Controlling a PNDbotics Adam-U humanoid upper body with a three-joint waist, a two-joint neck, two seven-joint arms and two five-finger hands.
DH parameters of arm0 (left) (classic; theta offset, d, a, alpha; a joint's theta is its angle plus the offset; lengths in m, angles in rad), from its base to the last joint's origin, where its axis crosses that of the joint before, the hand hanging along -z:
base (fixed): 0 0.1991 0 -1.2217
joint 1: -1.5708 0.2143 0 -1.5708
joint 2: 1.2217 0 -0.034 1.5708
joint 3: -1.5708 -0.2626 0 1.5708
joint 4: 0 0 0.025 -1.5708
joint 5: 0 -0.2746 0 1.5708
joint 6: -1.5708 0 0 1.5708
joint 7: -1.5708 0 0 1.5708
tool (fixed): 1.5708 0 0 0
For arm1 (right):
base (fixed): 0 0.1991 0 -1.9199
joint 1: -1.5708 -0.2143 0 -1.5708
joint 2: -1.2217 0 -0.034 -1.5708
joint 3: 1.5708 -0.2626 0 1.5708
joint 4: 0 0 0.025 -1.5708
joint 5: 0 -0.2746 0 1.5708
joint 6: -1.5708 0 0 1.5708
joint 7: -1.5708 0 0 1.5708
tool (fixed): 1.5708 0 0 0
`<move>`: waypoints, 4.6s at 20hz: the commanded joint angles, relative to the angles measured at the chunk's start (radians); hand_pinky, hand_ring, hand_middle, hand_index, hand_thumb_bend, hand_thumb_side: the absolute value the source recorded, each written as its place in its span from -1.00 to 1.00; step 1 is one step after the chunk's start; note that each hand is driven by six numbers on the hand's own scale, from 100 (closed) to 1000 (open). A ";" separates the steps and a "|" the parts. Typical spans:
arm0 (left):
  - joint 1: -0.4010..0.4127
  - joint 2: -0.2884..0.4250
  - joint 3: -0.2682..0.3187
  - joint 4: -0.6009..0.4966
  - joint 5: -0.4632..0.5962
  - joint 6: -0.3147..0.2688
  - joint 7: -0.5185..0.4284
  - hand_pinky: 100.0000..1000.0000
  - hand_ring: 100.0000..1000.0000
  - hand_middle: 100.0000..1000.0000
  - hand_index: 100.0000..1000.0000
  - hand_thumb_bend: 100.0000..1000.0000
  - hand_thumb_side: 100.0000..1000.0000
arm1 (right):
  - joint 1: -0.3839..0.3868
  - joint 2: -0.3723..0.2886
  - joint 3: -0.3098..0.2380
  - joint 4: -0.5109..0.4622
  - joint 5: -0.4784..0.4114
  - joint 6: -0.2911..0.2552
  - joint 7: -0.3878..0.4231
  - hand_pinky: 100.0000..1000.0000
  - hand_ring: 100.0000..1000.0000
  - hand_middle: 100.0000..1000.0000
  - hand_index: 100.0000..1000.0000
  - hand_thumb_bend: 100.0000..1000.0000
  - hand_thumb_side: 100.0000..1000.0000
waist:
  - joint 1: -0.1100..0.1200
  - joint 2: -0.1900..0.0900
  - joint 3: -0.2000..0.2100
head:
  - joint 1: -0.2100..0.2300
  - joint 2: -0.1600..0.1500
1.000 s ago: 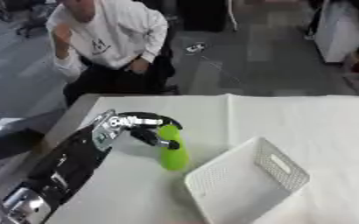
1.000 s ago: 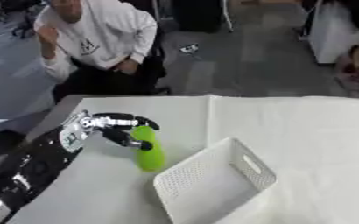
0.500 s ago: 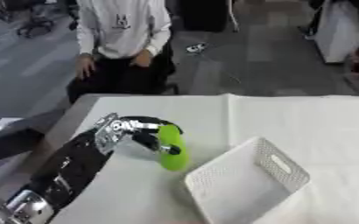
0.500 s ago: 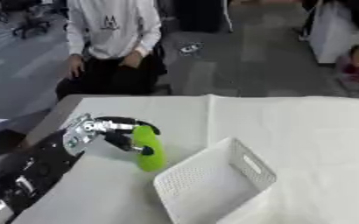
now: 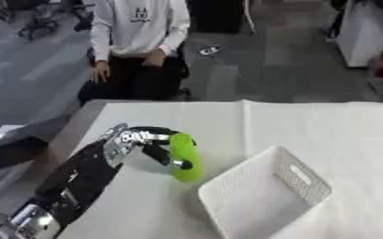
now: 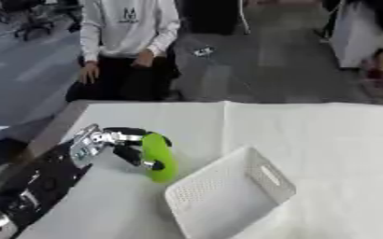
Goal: Pick up objects on the table and place them in the box.
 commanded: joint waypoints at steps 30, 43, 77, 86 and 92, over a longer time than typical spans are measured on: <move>0.210 0.124 -0.073 -0.725 0.518 0.035 0.647 -1.00 -1.00 -0.99 -0.44 -1.00 0.13 | 0.005 -0.028 -0.008 -0.015 0.014 -0.011 -0.001 -0.81 -0.55 -0.08 0.16 -1.00 0.25 | 0.003 -0.023 0.028 | -0.102 -0.037; 0.275 0.191 -0.113 -1.081 0.623 0.180 0.604 -1.00 -1.00 -1.00 -0.46 -1.00 0.12 | 0.008 -0.033 -0.008 -0.015 0.013 -0.014 0.003 -0.81 -0.55 -0.08 0.16 -1.00 0.24 | 0.002 -0.026 0.031 | -0.105 -0.033; 0.040 0.080 -0.297 -0.704 0.301 0.012 0.452 -1.00 -0.45 0.02 0.32 -1.00 0.88 | -0.029 -0.030 -0.011 -0.015 -0.028 0.014 0.004 -0.79 -0.54 -0.08 0.16 -1.00 0.22 | 0.013 -0.031 -0.007 | -0.092 -0.018; 0.034 0.070 -0.298 -0.636 0.258 -0.005 0.291 0.84 1.00 1.00 1.00 -0.96 1.00 | -0.031 -0.031 -0.012 -0.015 -0.033 0.018 0.005 -0.79 -0.54 -0.08 0.16 -1.00 0.23 | 0.014 -0.033 -0.008 | -0.098 -0.015; 0.030 0.069 -0.290 -0.616 0.305 0.005 0.234 1.00 1.00 1.00 1.00 -0.86 1.00 | -0.031 -0.032 -0.012 -0.015 -0.031 0.017 0.006 -0.79 -0.54 -0.08 0.16 -1.00 0.23 | 0.014 -0.033 -0.008 | -0.099 -0.017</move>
